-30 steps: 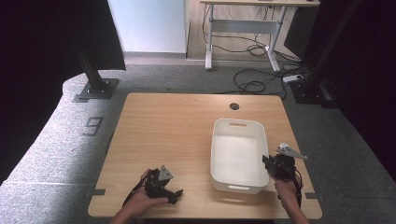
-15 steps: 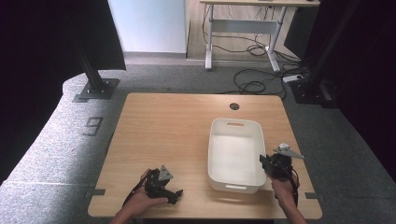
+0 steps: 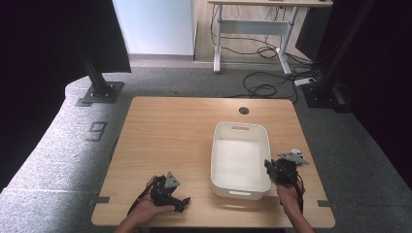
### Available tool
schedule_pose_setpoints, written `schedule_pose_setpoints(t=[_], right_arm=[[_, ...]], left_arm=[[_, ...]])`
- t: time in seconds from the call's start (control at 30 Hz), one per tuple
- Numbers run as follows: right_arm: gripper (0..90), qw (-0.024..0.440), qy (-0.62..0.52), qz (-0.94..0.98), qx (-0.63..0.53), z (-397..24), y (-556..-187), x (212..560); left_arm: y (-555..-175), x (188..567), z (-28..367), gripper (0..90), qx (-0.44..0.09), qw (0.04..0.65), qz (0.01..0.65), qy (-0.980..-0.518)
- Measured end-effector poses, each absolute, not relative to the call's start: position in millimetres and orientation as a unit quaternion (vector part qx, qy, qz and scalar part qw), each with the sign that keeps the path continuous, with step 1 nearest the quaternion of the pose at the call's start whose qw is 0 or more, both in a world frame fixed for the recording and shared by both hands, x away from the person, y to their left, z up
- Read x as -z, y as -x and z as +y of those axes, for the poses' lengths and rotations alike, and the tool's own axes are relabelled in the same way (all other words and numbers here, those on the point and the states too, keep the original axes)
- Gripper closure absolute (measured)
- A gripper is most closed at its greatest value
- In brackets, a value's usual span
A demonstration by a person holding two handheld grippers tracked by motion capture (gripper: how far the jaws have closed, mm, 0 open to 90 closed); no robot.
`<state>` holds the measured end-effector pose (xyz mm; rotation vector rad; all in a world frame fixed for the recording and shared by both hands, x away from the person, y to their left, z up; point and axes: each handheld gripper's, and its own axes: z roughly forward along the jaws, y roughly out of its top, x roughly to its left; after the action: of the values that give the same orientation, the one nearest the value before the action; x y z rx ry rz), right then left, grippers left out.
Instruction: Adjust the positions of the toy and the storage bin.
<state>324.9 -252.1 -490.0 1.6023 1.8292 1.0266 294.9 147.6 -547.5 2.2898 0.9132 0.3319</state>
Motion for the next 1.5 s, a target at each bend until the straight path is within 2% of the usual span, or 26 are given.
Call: schedule_pose_setpoints(t=[0.23, 0.7, 1.5], right_arm=[[74.8, 0.257, -0.580, 0.678, -0.373, -246.7, -326.1, 491.2], [74.3, 0.237, -0.587, 0.674, -0.380, -238.1, -334.1, 492.1], [73.8, 0.243, -0.580, 0.678, -0.382, -214.2, -342.9, 493.2]], left_arm=[[-294.7, 547.6, 147.6, 0.0, -0.127, 0.322, 0.348, -0.871], [-294.2, 547.6, 147.6, 0.0, -0.127, 0.321, 0.350, -0.871], [-293.5, 547.6, 147.8, 0.0, -0.128, 0.321, 0.351, -0.870]])
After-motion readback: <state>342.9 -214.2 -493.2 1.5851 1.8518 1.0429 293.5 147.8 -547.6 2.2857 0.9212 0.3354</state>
